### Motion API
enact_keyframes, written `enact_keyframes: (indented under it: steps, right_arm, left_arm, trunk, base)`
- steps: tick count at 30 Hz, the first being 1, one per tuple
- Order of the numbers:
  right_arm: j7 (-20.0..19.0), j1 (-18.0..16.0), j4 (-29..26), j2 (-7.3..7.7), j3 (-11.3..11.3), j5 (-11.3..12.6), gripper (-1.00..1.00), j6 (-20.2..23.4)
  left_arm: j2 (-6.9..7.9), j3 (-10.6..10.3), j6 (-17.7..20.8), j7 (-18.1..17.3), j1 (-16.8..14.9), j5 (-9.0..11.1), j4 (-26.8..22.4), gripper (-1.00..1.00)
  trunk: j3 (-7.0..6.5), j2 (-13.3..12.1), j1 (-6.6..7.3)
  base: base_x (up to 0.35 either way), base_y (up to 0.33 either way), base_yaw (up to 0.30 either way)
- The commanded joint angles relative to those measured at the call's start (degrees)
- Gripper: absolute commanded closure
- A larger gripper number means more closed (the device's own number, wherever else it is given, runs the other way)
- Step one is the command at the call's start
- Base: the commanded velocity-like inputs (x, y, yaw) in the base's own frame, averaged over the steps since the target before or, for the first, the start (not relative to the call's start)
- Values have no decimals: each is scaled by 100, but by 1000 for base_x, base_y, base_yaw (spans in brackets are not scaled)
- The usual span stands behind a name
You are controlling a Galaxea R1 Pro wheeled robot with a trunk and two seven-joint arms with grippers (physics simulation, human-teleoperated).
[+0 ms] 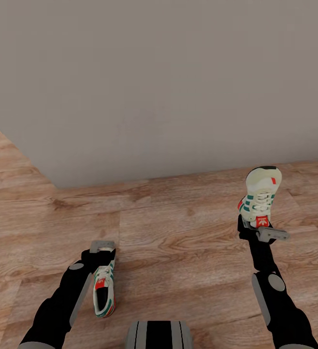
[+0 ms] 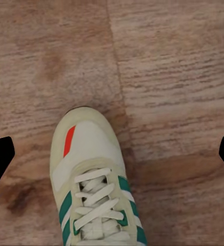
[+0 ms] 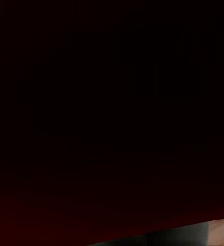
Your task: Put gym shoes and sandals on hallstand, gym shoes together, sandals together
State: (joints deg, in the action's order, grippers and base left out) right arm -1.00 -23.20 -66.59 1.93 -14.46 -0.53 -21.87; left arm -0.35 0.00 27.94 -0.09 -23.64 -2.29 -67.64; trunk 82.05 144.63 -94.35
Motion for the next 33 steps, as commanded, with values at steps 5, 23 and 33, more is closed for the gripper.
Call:
enact_keyframes:
  steps: [5,23,33]
  right_arm:
    - [-3,0,-1,0,2,0,100,0]
    - [-3,0,3,0,4,14,100,5]
    - [-5,0,5,0,4,18,100,3]
  left_arm:
    - [0,0,-1,0,0,0,-3,-100]
    - [2,1,1,-7,0,2,-3,-100]
    - [9,6,0,-25,0,43,-3,-100]
  trunk:
    - [0,0,0]
    - [0,0,0]
    - [0,0,0]
  base:
    - [33,-33,0]
    - [1,-1,0]
    - [0,0,0]
